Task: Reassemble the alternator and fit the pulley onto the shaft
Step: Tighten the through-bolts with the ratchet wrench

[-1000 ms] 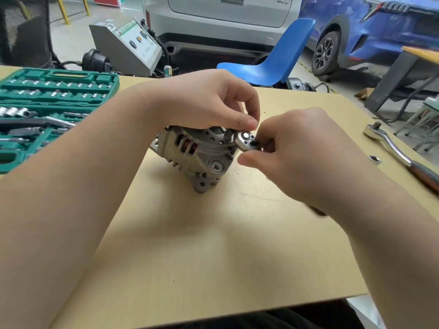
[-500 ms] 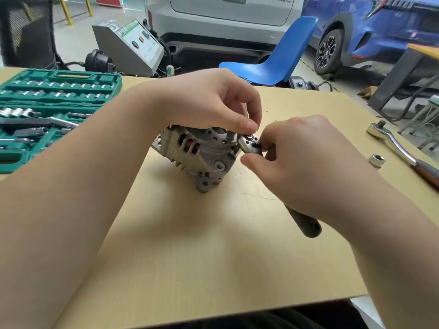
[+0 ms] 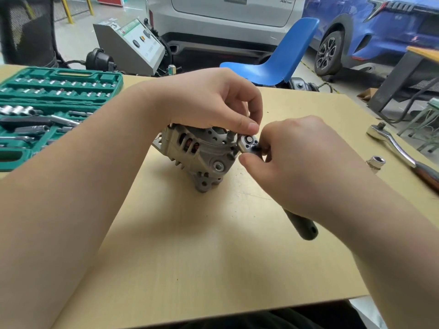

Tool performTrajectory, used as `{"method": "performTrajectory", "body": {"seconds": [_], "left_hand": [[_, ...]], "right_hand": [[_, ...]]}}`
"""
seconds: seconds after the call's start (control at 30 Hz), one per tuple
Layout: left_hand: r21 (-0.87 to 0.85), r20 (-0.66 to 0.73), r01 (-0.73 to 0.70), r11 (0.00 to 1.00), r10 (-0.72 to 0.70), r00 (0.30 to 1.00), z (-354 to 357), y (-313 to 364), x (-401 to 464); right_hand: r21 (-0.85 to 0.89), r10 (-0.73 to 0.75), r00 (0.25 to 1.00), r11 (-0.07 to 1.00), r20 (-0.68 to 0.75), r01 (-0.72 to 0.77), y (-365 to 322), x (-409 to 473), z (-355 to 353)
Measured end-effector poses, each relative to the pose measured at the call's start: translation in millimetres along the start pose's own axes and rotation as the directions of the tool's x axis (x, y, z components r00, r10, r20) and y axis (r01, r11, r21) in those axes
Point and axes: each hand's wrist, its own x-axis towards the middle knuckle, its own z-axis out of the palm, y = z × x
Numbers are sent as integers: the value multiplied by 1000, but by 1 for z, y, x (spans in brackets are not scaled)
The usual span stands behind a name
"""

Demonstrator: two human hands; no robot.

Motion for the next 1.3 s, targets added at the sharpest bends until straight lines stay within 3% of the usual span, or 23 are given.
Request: {"method": "performTrajectory", "body": {"seconds": [0.1,0.27,0.43,0.57,0.8,0.87,0.93,1.0,1.07,1.13,1.3], "left_hand": [[-4,4,0,1000,0,1000,-1,0,-1],[9,-5,9,1000,-9,1000,-2,-1,0],[42,-2,8,999,-8,1000,2,2,1],[57,12,18,998,-19,1000,1,4,-1],[75,-15,10,997,-9,1000,5,2,1],[81,-25,7,997,-5,1000,5,1,2],[84,-46,9,996,-5,999,6,0,3],[88,-64,22,996,-17,998,7,1,4],[95,-74,44,994,-37,997,8,4,5],[96,-104,73,993,-63,993,11,6,9],[120,-207,164,979,-137,969,22,13,23]], "right_hand": [[-22,-41,999,999,12,41,1,3,-2],[-249,-164,983,952,84,180,16,16,-14],[-135,-99,994,985,55,106,10,9,-13],[111,-29,997,994,69,21,-11,-4,6],[130,-71,993,988,-94,83,-2,-2,31],[413,8,998,910,-65,20,9,-6,36],[724,47,999,688,24,-50,21,-11,40],[862,63,995,497,78,-99,34,-13,42],[911,91,986,378,141,-166,43,-12,41],[921,100,974,319,204,-226,52,-10,38],[870,157,940,356,303,-340,69,5,34]]}}
